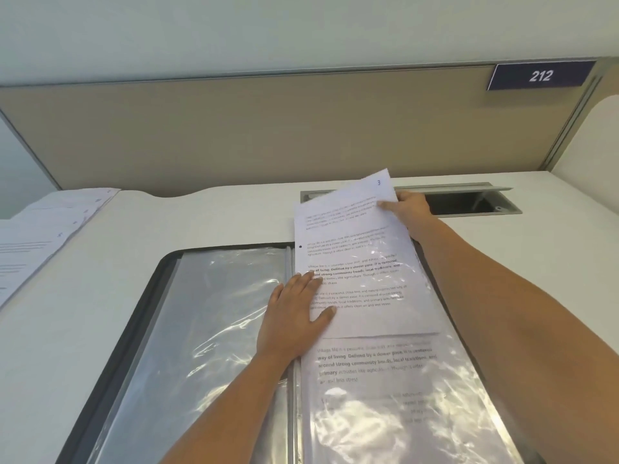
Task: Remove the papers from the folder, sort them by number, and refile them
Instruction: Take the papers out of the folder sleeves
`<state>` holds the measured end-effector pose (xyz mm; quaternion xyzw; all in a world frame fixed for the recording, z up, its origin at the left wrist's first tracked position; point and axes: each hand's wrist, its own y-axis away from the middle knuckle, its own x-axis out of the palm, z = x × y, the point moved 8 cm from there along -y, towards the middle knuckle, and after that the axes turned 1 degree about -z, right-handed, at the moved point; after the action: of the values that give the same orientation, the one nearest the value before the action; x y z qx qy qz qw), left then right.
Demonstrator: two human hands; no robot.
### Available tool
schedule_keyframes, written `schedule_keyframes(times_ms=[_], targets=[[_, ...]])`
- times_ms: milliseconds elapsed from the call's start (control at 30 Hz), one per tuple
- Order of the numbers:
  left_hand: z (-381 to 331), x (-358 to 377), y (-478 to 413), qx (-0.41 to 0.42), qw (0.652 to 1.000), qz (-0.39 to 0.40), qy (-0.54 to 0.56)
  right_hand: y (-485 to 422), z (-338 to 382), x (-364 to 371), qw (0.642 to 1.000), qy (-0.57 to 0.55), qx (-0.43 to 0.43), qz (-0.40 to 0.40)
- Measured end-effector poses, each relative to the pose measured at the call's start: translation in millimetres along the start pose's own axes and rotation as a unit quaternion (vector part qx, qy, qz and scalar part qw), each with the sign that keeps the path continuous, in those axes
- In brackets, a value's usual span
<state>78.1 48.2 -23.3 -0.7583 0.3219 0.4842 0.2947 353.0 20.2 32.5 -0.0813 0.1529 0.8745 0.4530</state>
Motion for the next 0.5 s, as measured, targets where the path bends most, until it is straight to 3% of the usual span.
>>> schedule_keyframes(times_ms=[133, 500], targets=[[1.5, 1.5, 0.3, -0.002, 1.0, 0.0, -0.002, 6.8, -15.9, 3.5, 0.994, 0.081, 0.057, 0.039], [2.3, 2.7, 2.6, -0.004, 1.0, 0.012, -0.013, 12.1, 42.3, -11.7, 0.989, -0.111, -0.07, -0.061]])
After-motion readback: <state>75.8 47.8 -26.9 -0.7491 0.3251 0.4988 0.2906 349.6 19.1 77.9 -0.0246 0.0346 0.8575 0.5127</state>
